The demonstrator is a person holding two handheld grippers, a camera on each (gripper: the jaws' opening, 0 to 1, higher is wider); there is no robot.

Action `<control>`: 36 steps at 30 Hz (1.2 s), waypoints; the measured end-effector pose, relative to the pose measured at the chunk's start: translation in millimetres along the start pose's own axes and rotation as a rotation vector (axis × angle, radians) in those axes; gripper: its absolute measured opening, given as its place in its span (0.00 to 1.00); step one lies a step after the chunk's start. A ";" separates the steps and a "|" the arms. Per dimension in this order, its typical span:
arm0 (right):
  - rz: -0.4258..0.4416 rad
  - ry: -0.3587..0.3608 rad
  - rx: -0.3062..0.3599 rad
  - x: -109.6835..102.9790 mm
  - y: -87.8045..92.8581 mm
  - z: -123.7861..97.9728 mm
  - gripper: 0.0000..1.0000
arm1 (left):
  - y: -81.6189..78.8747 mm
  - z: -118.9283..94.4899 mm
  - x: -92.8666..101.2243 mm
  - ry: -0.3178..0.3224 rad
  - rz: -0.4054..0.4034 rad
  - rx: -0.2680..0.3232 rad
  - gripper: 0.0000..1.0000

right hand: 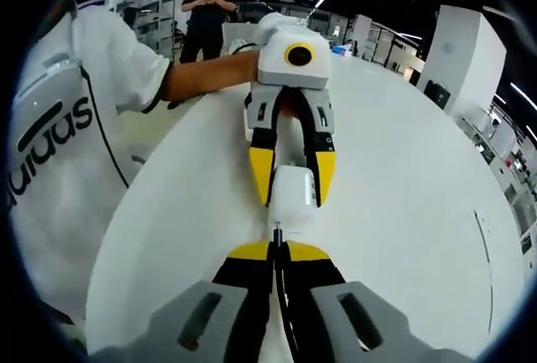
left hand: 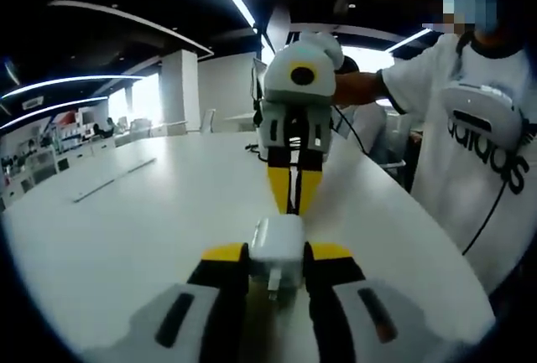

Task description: Plug the desk Type‑C cable into the charger adapter.

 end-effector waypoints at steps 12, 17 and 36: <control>0.084 -0.019 -0.070 -0.1 -5.2 2.7 0.03 | -0.2 -0.6 0.5 0.002 0.022 0.003 0.26; 0.081 -0.019 -0.086 -0.5 -7.9 5.1 0.03 | -0.1 -0.3 0.4 0.000 0.025 0.002 0.26; 0.143 -0.015 -0.073 -2.7 -7.6 4.0 0.00 | -0.5 1.9 -1.7 0.022 0.016 -0.005 0.25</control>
Point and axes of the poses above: the point that each gripper's makers call its tool centre point, and the gripper's own axes: z roughly forward along the fingers, x roughly to its right, y roughly out of its underside, the point moved 8 cm from there along -z, roughly backward along the fingers, and after that the axes turned 6 degrees about z, right-handed, at the moved point
